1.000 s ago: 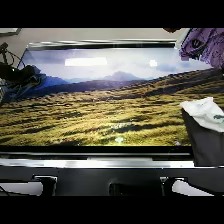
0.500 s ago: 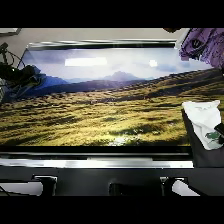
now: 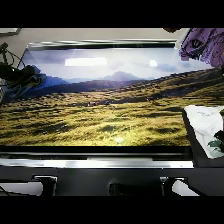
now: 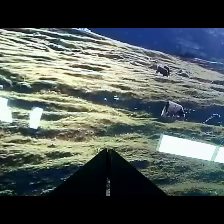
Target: Fold the clothes and pants, and hang the long-sleeved shirts on hangers.
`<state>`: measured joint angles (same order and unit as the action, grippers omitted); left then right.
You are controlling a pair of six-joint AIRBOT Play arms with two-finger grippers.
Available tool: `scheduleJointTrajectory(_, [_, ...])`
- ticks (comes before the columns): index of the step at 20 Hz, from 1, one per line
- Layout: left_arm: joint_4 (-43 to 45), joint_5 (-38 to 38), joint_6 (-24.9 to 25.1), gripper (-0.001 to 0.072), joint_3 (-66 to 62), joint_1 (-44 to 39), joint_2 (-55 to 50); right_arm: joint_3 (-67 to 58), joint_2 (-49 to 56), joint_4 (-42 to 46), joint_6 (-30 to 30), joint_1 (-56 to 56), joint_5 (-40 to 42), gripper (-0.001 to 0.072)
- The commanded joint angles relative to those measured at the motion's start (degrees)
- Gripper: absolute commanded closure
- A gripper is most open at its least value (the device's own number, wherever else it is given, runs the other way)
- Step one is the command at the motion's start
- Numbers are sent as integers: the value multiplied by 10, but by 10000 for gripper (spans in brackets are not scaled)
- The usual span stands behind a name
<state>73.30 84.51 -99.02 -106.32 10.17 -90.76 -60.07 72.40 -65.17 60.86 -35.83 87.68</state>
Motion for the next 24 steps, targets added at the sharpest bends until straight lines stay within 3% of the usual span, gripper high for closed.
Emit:
scheduleJointTrajectory(1, [0,0,0,691,0,0,0,1,0,16,2,0,23,683])
scheduleJointTrajectory(6, [0,0,0,691,0,0,0,1,0,42,-3,0,50,682])
scheduleJointTrajectory(7, [0,0,0,691,0,0,0,1,0,42,-3,0,55,640])
scheduleJointTrajectory(10, [0,0,0,691,0,0,0,1,0,48,12,0,70,287])
scheduleJointTrajectory(12, [0,0,0,691,0,0,0,-2,-9,43,20,0,48,296])
scheduleJointTrajectory(13, [0,0,0,691,0,0,0,-9,-21,12,31,0,13,345])
scheduleJointTrajectory(14, [0,0,0,691,0,0,0,-20,-36,-46,57,1,-36,441])
scheduleJointTrajectory(17, [0,0,8,691,0,-2,1,-48,-82,-269,165,46,-230,542])
scheduleJointTrajectory(18, [0,0,27,691,0,-5,3,-56,-86,-310,201,87,-270,611])
scheduleJointTrajectory(20, [1,-1,66,692,0,-14,9,-63,-87,-334,256,198,-314,682])
scheduleJointTrajectory(24, [5,-33,126,693,48,-41,53,-63,-74,-297,274,396,-333,682])
